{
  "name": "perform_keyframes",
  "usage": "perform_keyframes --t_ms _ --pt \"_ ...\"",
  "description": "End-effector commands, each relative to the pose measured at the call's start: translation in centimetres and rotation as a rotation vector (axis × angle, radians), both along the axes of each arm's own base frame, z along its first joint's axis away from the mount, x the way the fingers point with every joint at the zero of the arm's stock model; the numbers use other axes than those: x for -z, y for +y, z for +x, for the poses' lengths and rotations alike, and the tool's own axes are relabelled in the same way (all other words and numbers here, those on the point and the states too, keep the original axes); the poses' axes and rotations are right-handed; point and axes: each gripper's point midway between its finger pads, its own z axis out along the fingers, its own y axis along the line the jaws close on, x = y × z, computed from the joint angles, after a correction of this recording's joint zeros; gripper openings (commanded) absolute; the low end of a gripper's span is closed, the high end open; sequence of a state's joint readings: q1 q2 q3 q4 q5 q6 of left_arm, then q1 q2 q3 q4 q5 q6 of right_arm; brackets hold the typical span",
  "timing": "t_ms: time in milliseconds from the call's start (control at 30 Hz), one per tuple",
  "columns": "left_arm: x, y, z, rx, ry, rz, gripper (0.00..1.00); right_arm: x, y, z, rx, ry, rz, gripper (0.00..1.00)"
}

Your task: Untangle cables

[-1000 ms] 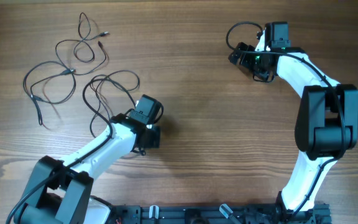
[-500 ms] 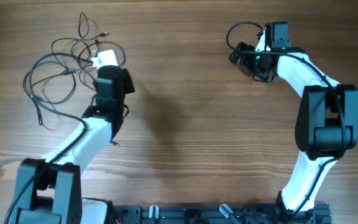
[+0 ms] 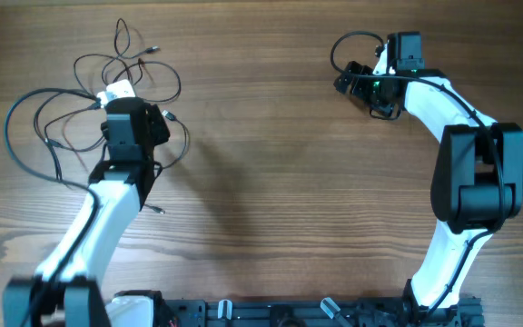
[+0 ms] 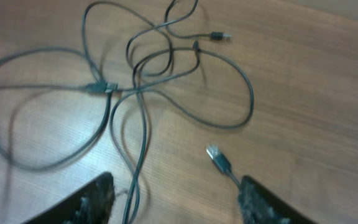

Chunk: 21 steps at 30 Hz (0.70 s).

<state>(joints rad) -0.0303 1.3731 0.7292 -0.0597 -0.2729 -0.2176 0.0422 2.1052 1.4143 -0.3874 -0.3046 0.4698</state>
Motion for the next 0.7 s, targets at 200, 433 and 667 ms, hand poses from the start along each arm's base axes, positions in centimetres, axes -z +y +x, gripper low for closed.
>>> perform_keyframes --t_ms 200,433,667 --pt "7.8 -1.0 -10.3 -0.024 0.487 -0.109 0.04 1.3 -0.7 -0.3 0.023 0.023 -0.019 1.00" --pt "12.5 -0.1 -15.1 -0.056 0.726 -0.059 0.08 1.3 -0.7 -0.3 0.066 0.039 0.003 1.00" --pt "13.1 -1.0 -14.7 -0.032 0.725 -0.104 0.09 1.3 -0.7 -0.2 0.066 0.038 0.003 1.00"
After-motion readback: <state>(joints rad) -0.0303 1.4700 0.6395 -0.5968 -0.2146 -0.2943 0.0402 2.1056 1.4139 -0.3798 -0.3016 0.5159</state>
